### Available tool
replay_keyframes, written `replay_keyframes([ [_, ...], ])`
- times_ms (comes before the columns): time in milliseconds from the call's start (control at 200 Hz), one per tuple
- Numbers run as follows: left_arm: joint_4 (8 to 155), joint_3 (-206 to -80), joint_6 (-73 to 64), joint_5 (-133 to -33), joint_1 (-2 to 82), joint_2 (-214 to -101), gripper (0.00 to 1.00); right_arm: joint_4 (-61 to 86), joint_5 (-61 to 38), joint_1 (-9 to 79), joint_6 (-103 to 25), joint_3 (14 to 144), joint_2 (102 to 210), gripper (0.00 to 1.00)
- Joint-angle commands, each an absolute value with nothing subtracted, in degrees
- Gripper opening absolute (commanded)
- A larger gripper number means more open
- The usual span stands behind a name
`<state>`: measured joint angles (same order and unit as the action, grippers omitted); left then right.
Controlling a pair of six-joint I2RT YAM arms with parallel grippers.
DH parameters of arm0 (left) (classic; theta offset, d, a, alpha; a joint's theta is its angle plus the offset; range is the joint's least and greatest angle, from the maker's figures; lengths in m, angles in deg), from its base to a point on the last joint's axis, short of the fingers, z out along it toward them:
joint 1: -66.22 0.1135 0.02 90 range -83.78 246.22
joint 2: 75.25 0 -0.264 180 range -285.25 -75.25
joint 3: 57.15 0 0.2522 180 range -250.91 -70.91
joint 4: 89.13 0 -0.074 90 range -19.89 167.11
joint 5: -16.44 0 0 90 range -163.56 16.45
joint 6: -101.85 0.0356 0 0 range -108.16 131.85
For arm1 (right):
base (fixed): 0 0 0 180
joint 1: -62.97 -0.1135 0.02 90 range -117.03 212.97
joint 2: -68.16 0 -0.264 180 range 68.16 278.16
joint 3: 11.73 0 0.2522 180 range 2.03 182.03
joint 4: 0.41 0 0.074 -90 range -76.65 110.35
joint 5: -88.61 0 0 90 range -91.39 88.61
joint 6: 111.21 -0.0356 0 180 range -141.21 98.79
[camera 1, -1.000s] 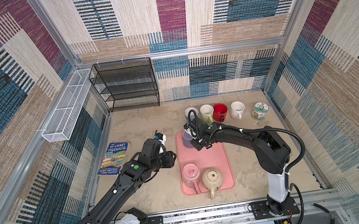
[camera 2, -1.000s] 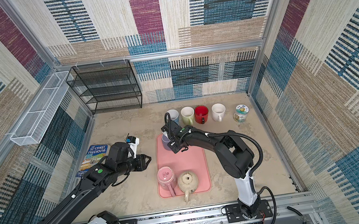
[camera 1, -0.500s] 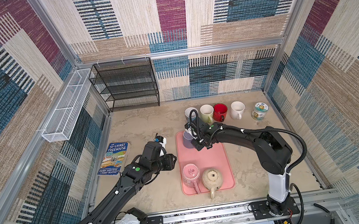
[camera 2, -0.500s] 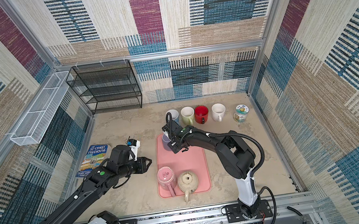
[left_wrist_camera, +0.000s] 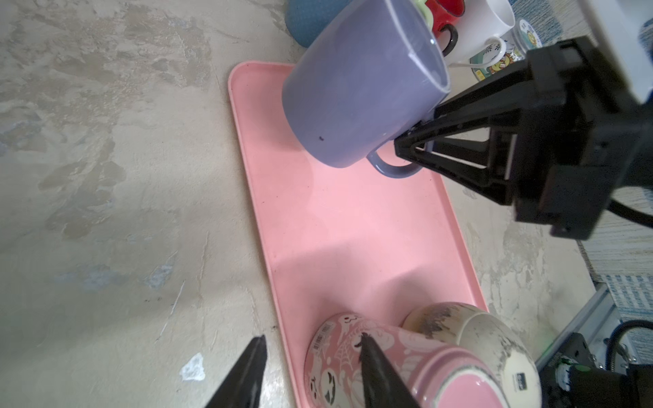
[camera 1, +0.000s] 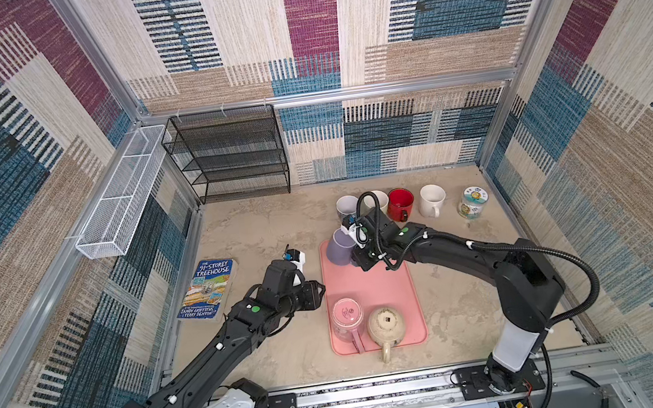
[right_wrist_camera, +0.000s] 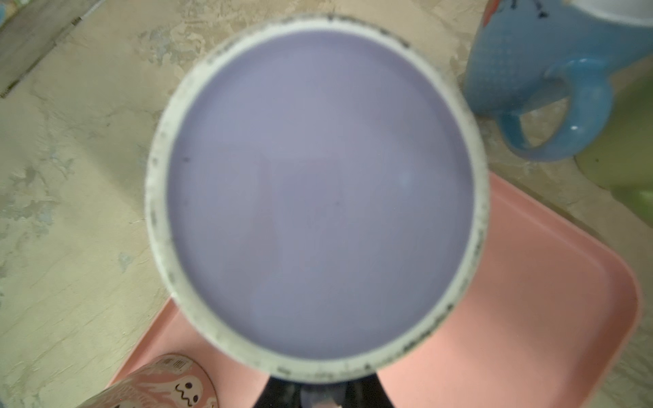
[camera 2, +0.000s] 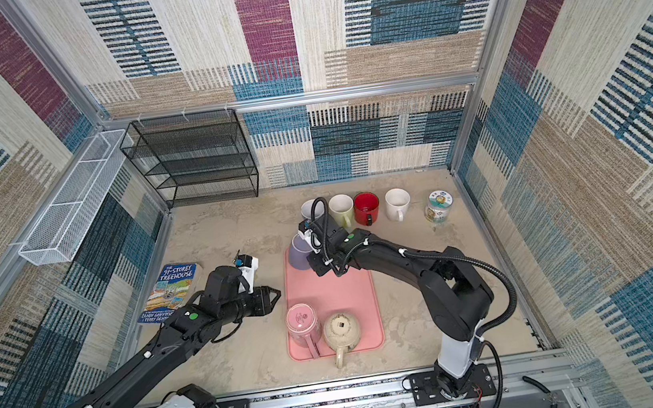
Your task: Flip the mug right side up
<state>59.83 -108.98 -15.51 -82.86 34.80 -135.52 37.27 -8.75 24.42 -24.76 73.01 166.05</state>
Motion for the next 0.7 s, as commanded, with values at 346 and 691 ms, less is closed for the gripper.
replay_keyframes([
  [346, 91.94, -103.96, -22.78, -95.67, 35.74, -137.46, 0.59, 11.4, -36.7, 30.53, -34.68, 62.74, 151.71, 0.0],
  [691, 116.95, -98.98, -27.27, -102.68, 35.75, -140.61, 0.63, -2.18, -49.71, 31.94, -43.23, 59.2, 149.23, 0.0],
])
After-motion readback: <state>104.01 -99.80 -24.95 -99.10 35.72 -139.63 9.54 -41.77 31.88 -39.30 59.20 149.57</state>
